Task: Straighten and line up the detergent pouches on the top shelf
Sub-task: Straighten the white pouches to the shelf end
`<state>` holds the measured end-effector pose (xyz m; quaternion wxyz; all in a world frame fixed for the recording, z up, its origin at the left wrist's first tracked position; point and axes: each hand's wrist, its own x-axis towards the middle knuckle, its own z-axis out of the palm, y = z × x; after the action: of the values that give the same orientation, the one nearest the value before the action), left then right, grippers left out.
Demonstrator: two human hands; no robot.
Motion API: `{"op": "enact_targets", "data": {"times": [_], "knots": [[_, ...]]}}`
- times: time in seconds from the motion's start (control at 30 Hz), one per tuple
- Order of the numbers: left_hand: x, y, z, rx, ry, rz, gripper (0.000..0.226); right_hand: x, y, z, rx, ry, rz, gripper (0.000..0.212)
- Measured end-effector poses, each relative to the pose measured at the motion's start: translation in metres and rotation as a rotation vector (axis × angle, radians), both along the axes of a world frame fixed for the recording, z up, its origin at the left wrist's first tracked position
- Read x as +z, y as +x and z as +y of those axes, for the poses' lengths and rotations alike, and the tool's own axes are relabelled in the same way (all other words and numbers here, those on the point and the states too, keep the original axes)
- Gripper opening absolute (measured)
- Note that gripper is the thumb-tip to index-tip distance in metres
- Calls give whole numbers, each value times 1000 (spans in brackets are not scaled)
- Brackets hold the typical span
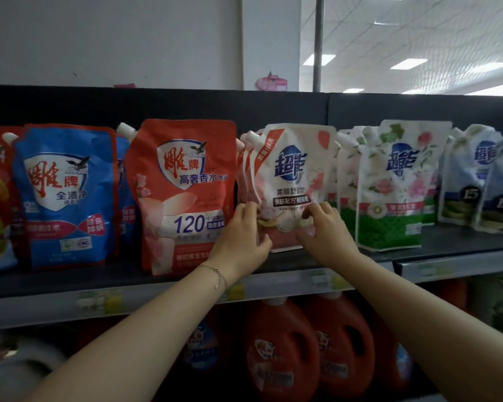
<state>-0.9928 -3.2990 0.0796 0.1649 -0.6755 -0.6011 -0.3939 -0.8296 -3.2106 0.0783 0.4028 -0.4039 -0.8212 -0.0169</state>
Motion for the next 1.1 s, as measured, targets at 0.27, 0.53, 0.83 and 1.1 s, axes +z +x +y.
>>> {"op": "enact_targets", "data": {"times": [0.27,0.53,0.83,1.1], "knots": [[0,27,57,158,-244,-428,120,8,14,61,226,-658,635,107],[8,26,94,126,-320,-744,144,16,0,99,385,-1001,647,124],[-9,8,117,-10,-94,-855,122,1,-11,115,608,-1060,716,98],[-13,0,120,-36,-67,-799,123,-7,-19,122,596,-984,658,100]]}}
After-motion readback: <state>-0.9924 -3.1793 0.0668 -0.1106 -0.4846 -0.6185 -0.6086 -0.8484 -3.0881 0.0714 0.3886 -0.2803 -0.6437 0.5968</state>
